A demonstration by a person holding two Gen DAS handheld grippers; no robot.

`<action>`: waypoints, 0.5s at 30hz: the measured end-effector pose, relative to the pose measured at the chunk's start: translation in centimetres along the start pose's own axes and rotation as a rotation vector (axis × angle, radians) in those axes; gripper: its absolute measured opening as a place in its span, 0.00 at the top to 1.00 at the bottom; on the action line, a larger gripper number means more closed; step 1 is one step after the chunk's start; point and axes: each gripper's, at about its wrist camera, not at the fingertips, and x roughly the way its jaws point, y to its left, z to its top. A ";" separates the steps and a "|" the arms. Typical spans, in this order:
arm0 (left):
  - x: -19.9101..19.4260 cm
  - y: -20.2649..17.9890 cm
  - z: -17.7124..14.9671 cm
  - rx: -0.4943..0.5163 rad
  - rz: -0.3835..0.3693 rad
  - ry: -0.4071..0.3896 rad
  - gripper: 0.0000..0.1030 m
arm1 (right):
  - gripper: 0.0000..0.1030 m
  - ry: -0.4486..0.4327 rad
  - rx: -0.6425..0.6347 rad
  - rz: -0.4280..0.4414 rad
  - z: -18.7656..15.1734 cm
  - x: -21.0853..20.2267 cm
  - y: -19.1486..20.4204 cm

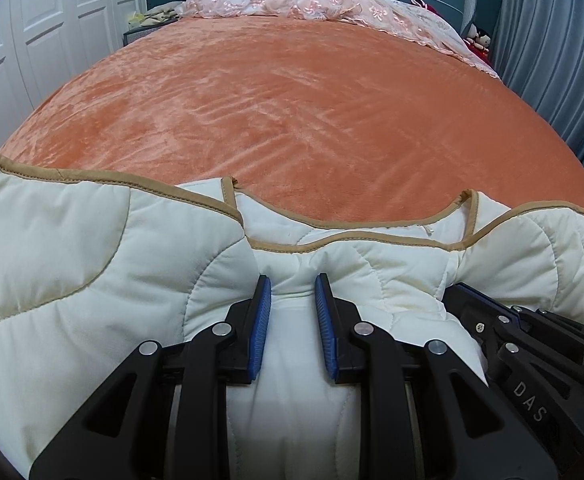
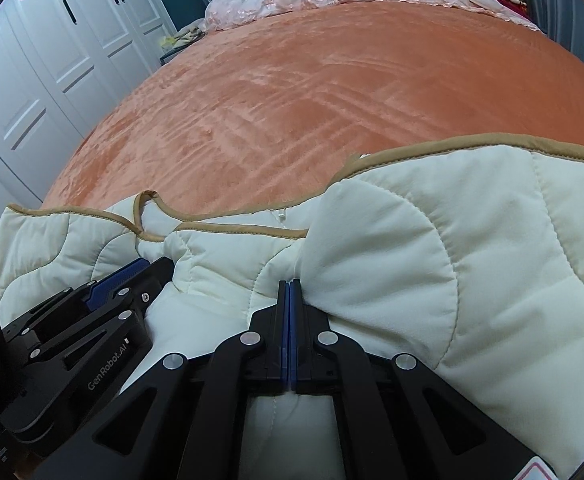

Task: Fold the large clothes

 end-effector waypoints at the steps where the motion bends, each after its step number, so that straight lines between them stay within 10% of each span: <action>1: 0.0 -0.1 0.0 0.001 0.003 -0.002 0.78 | 1.00 -0.002 0.000 0.000 0.0 0.0 0.0; 10: -0.1 -0.3 0.4 0.003 0.013 0.009 0.78 | 1.00 0.002 0.006 -0.002 0.6 0.0 0.2; 15: -6.6 4.1 1.2 -0.178 -0.049 0.012 0.71 | 1.00 -0.035 0.010 -0.025 0.7 -6.3 1.8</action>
